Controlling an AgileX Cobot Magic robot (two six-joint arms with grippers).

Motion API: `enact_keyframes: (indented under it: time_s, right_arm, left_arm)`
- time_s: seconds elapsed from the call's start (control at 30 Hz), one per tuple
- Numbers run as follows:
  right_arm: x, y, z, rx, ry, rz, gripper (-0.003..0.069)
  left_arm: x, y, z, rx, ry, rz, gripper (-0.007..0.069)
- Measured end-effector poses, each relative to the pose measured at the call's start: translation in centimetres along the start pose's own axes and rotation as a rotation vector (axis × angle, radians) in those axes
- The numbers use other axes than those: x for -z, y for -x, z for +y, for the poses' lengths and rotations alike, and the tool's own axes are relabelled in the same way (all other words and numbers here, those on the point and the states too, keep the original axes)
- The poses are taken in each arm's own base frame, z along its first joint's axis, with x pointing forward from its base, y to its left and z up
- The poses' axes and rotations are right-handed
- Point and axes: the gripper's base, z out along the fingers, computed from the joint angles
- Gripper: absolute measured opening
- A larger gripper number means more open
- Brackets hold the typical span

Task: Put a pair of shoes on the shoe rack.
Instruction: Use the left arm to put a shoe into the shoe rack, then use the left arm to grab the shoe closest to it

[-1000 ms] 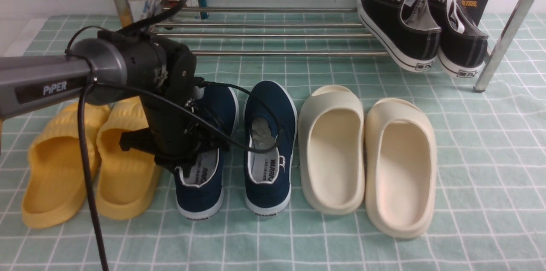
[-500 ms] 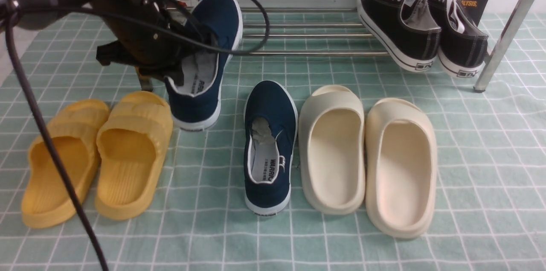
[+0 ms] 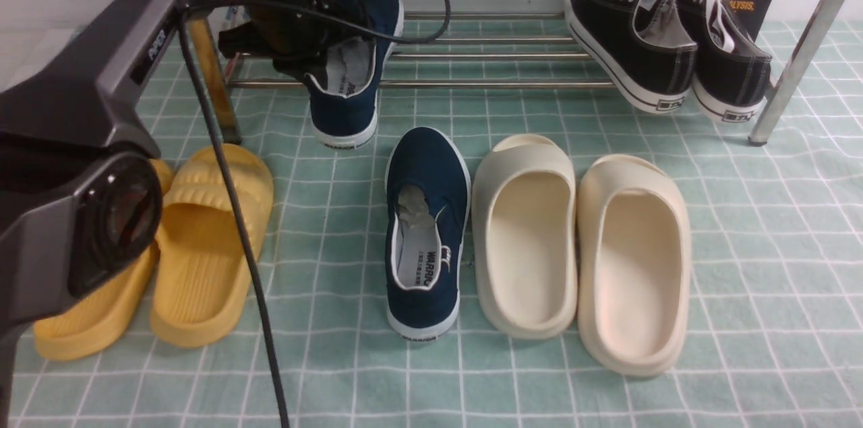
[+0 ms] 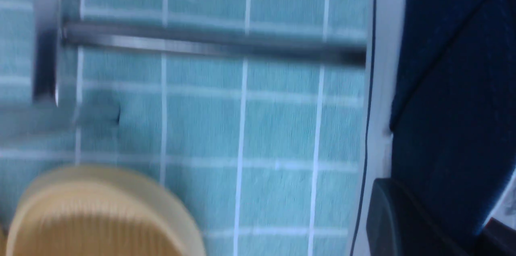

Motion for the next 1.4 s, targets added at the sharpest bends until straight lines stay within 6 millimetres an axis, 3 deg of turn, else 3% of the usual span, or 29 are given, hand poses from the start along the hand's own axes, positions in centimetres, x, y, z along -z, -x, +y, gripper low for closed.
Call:
enact_keyframes:
  time_s: [0.37, 0.53, 0.67, 0.83, 0.93, 1.2, 1.33, 1.4]
  right_arm:
    - [0.0, 0.0, 0.0, -0.001, 0.000, 0.000, 0.0246]
    - [0.0, 0.0, 0.0, -0.001, 0.000, 0.000, 0.0246]
    - [0.0, 0.0, 0.0, -0.001, 0.000, 0.000, 0.0246]
    - [0.0, 0.0, 0.0, -0.001, 0.000, 0.000, 0.0246]
    - [0.0, 0.0, 0.0, -0.001, 0.000, 0.000, 0.0246]
    - [0.0, 0.0, 0.0, -0.001, 0.000, 0.000, 0.0246]
    - [0.0, 0.0, 0.0, -0.001, 0.000, 0.000, 0.0246]
    - [0.0, 0.0, 0.0, -0.001, 0.000, 0.000, 0.0246]
  left_arm:
    - [-1.8, 1.4, 0.2, -0.007, 0.023, -0.139, 0.0008]
    - [-2.4, 1.5, 0.3, -0.013, 0.025, -0.163, 0.0067]
    - [-2.2, 1.9, 0.1, -0.012, 0.012, -0.200, 0.0251]
    - [-1.2, 1.9, 0.1, -0.011, 0.015, -0.191, 0.0363]
    - [1.8, 1.9, 0.0, -0.009, 0.021, -0.176, 0.0405]
    - [10.1, 1.5, -1.4, -0.034, -0.118, -0.171, 0.0413]
    - [12.6, 0.3, -2.5, -0.031, -0.262, -0.123, 0.0414]
    - [12.8, -0.4, -2.8, -0.036, -0.300, -0.088, 0.0414]
